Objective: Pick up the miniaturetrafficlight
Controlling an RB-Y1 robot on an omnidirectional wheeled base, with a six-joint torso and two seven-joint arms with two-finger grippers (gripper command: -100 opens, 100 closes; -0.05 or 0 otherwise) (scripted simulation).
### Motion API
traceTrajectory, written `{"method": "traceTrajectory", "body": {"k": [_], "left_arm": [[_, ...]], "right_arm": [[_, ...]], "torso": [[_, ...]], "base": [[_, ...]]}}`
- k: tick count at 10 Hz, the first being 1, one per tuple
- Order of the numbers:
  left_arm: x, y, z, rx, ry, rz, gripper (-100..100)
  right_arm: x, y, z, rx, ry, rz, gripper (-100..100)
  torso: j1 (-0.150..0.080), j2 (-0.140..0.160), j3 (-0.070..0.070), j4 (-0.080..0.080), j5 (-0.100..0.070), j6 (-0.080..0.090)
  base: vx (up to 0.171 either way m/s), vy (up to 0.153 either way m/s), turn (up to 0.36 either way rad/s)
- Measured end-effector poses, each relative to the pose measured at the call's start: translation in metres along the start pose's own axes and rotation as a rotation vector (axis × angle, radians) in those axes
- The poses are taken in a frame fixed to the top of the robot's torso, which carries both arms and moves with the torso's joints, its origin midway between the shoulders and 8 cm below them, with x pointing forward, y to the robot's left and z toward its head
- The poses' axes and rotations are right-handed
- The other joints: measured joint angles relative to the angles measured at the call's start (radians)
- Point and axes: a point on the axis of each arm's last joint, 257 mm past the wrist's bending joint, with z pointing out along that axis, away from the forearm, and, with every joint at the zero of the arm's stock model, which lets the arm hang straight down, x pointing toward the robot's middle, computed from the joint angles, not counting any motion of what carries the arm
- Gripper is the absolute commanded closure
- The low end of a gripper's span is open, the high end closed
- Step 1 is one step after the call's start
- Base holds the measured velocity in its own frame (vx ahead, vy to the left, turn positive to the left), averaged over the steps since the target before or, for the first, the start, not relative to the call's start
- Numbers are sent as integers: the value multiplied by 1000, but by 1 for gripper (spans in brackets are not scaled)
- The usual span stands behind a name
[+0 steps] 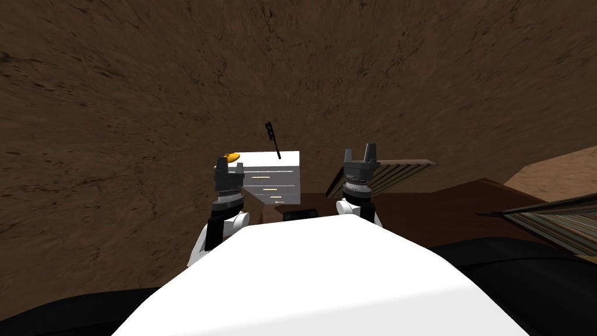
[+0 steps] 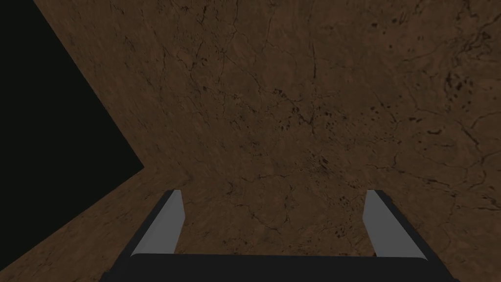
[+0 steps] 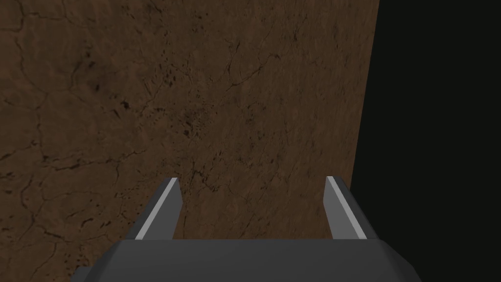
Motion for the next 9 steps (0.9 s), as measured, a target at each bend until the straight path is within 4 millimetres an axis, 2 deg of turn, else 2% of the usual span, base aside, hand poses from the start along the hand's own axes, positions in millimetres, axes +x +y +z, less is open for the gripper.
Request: {"method": "traceTrajectory", "body": {"k": [9], "left_arm": [[8,42,-3,-131,217,152,-100]], "right_arm": [[0,0,0,0,0,0,0]], "torso": [[-1,-1,-1,0,0,0]], "base": [[21,-88,-58]]}}
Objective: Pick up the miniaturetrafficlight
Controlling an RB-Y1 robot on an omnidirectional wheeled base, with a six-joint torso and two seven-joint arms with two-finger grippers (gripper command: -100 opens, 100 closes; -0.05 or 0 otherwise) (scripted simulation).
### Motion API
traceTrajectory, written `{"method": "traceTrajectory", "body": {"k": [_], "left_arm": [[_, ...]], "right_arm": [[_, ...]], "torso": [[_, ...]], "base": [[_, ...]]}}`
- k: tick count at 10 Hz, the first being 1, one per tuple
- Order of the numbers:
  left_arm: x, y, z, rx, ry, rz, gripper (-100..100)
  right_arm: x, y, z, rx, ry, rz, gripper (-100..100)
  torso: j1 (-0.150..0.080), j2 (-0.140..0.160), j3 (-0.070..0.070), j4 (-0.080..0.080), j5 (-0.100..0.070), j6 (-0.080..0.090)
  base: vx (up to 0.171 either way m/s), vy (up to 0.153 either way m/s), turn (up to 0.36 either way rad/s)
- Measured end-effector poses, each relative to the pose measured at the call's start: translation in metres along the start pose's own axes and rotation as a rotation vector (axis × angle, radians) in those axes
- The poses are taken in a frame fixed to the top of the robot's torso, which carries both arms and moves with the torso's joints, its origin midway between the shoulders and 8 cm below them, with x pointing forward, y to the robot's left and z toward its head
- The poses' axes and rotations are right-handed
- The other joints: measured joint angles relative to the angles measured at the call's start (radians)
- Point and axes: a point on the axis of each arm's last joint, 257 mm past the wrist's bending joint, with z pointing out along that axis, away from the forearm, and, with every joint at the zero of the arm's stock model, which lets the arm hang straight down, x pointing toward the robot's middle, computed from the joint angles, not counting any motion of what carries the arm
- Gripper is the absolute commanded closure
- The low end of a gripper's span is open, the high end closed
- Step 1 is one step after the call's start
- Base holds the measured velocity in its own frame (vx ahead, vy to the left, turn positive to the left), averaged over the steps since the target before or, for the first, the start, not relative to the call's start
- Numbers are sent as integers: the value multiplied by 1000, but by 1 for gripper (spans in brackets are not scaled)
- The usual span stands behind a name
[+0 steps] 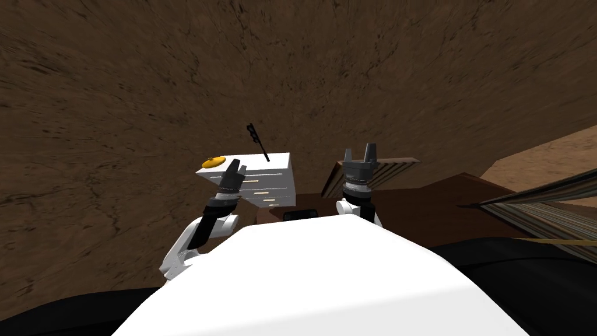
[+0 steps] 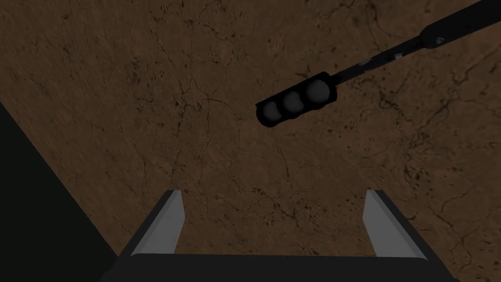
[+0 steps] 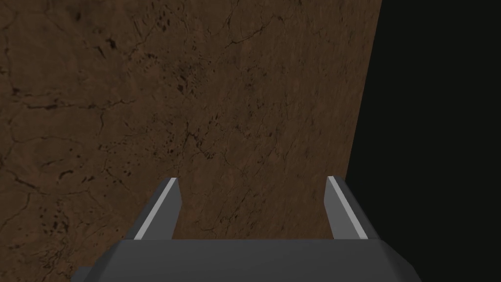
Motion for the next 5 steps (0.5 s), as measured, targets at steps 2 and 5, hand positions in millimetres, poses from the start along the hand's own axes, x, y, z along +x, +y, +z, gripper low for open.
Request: {"method": "traceTrajectory", "body": {"k": [2,5], "left_arm": [[-1,10,-1,-32,39,41,-100],[-5,27,-3,-87,103,125,-100]], "right_arm": [[0,0,0,0,0,0,0],[0,0,0,0,0,0,0]], "torso": [[1,1,0,0,0,0],[2,1,1,0,1,0]], "base": [[12,-52,-29],[17,-56,-108]]}}
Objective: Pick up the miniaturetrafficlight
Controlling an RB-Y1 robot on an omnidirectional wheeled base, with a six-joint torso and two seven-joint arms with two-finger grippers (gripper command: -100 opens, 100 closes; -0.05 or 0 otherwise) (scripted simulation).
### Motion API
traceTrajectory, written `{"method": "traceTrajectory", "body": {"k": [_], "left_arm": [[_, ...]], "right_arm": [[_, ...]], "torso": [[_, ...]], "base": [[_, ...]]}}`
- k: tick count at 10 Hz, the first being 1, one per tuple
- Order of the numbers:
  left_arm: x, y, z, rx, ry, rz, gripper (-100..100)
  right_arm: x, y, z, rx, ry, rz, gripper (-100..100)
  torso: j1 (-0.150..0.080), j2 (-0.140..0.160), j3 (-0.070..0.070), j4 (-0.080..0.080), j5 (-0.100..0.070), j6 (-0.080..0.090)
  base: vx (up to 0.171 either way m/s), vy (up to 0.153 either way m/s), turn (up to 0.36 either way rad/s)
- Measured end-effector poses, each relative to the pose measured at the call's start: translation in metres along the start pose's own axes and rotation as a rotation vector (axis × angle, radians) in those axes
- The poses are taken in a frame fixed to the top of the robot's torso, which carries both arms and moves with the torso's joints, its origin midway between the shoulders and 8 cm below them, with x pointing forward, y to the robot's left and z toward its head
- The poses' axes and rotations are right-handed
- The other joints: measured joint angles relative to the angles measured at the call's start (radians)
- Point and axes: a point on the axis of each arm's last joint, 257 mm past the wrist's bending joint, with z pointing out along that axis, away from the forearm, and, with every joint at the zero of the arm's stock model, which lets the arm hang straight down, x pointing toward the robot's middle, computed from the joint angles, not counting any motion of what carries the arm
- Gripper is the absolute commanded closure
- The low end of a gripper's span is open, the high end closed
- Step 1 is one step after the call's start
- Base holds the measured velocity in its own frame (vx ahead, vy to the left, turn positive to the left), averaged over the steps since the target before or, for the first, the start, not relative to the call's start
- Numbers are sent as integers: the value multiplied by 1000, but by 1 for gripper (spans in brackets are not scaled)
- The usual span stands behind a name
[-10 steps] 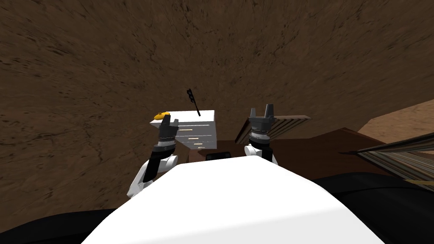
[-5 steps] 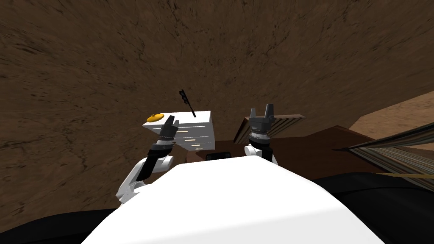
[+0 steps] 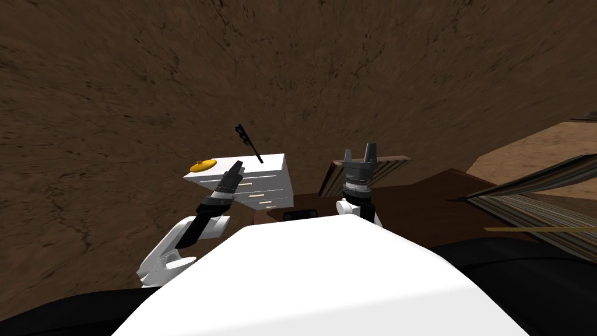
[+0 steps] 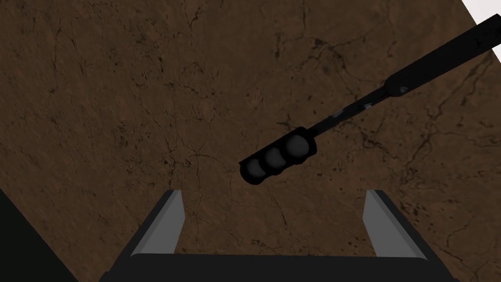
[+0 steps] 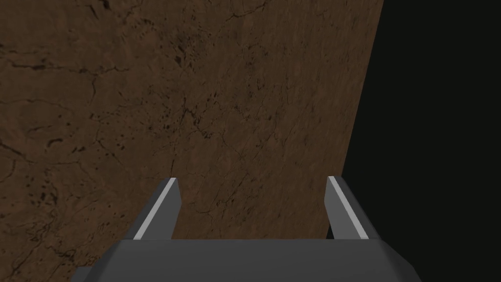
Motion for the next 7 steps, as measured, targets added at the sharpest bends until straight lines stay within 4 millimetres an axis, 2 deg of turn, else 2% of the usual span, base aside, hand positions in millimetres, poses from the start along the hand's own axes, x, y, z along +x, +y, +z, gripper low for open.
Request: {"method": "traceTrajectory", "body": {"k": [3,7], "left_arm": [[-2,17,-1,-50,52,85,-100],[-19,45,-3,-135,115,235,-100]], "right_arm": [[0,0,0,0,0,0,0],[0,0,0,0,0,0,0]], "torso": [[2,0,0,0,0,0],[3,0,0,0,1,0]], "base": [[14,-26,-85],[12,-11,-103]]}}
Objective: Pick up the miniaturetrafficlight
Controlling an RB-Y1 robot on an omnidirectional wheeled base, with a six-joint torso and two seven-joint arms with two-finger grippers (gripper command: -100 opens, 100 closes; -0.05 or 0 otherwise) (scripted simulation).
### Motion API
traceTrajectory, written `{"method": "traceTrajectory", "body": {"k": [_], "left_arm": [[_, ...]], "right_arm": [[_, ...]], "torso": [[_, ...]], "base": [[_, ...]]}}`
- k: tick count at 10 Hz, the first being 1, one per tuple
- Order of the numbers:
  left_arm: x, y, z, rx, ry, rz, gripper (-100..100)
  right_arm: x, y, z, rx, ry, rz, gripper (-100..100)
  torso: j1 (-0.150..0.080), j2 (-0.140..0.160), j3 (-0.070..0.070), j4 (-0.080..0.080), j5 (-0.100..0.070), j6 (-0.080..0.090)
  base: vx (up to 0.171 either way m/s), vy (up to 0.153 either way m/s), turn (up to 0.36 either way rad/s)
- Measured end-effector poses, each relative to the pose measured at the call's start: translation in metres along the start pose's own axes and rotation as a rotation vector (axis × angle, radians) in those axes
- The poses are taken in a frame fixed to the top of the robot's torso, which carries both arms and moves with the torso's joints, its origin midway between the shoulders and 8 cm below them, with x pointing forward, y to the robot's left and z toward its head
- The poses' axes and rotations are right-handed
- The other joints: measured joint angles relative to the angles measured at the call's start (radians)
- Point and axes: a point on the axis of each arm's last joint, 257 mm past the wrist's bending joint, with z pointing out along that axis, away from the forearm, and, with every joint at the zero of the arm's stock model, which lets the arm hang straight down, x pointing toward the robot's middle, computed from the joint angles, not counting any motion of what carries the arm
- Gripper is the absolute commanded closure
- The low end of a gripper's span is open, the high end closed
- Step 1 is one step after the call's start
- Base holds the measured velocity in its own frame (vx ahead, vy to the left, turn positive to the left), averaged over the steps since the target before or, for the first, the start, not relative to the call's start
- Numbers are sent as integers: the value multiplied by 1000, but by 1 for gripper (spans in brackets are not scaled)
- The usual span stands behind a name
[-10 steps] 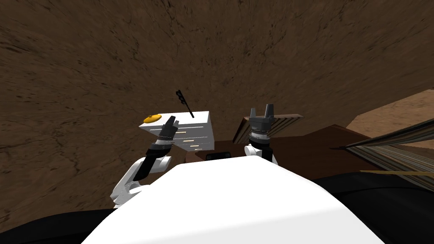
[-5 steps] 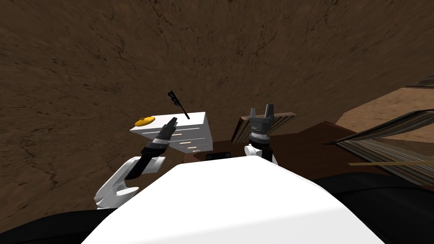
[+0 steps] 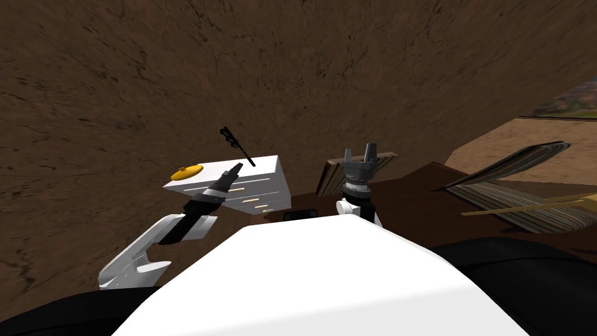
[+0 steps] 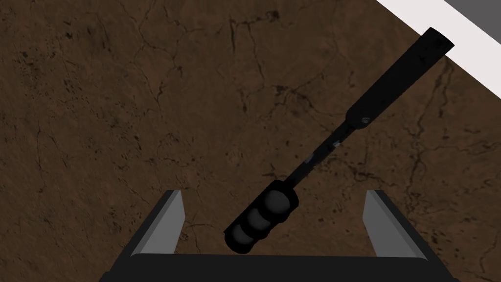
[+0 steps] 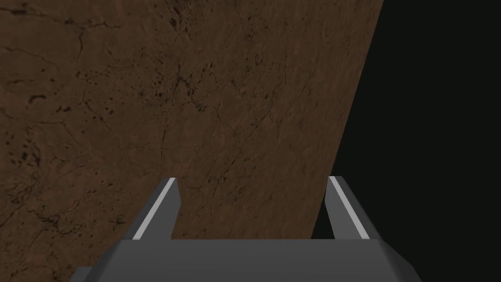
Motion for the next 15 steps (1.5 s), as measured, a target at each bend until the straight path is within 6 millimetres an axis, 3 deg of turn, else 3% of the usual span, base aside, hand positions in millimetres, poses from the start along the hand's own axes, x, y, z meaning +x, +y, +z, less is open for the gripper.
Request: {"method": "traceTrajectory", "body": {"k": [7,14,15], "left_arm": [[-41,57,1,-151,85,320,-100],[-90,78,11,-240,123,584,-100],[-91,78,11,-242,123,588,0]], "right_arm": [[0,0,0,0,0,0,0],[0,0,0,0,0,0,0],[0,0,0,0,0,0,0]], "torso": [[1,0,0,0,0,0],[0,0,0,0,0,0],[0,1,0,0,0,-1]], "base": [[8,7,-156],[4,2,-96],[0,0,0]]}}
